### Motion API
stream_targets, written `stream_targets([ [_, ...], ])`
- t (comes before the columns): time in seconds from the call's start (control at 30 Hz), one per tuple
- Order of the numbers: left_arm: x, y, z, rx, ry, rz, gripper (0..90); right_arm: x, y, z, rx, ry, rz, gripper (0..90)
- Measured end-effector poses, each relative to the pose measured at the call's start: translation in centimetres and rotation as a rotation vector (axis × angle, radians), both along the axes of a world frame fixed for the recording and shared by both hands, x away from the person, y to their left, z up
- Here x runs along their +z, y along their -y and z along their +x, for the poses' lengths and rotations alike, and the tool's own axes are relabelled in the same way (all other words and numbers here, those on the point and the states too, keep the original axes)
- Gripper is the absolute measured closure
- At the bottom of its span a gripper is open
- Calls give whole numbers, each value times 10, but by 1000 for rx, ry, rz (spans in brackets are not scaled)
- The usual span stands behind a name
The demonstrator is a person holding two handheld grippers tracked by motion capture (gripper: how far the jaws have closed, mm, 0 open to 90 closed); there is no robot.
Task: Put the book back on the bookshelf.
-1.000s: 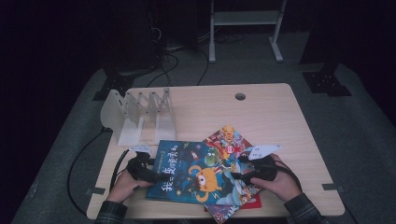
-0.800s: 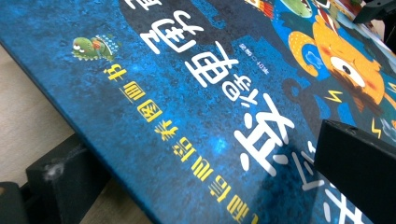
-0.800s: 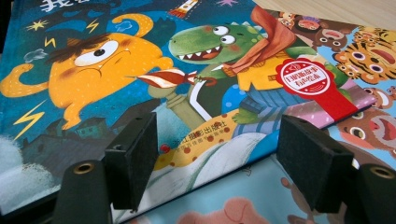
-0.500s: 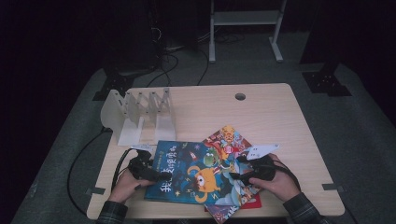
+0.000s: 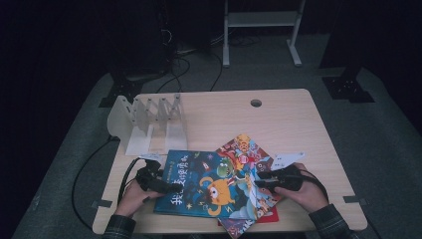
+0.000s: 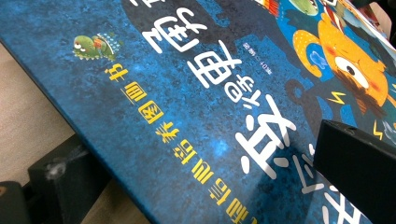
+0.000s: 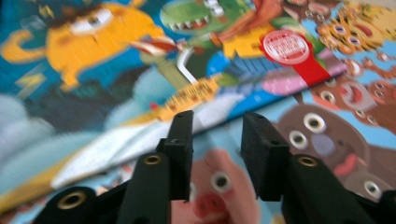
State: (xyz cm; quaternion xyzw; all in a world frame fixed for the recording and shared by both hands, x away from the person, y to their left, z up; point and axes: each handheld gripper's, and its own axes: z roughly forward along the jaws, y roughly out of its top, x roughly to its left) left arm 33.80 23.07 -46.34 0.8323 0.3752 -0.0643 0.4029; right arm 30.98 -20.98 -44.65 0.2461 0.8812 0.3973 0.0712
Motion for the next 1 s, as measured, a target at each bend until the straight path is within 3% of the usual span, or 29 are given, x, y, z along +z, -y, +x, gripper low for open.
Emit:
stream_targets([
  [0.2,-2,0,1,-3,-12,-8,0,-1,-3,-3,40,10,8,782],
  [0.37,-3,2,2,-6,-28,-22,0,-2,-4,-4,43,11,10,803],
  [0.57,1,3,2,5,-20,-27,0,-1,-5,-6,44,15,4,830],
  [0.83,27,-2,-3,23,46,-144,0,-1,-6,-6,53,-13,17,837],
  [1.0,41,-1,-6,13,77,-171,0,-1,-6,-6,58,-14,15,838],
])
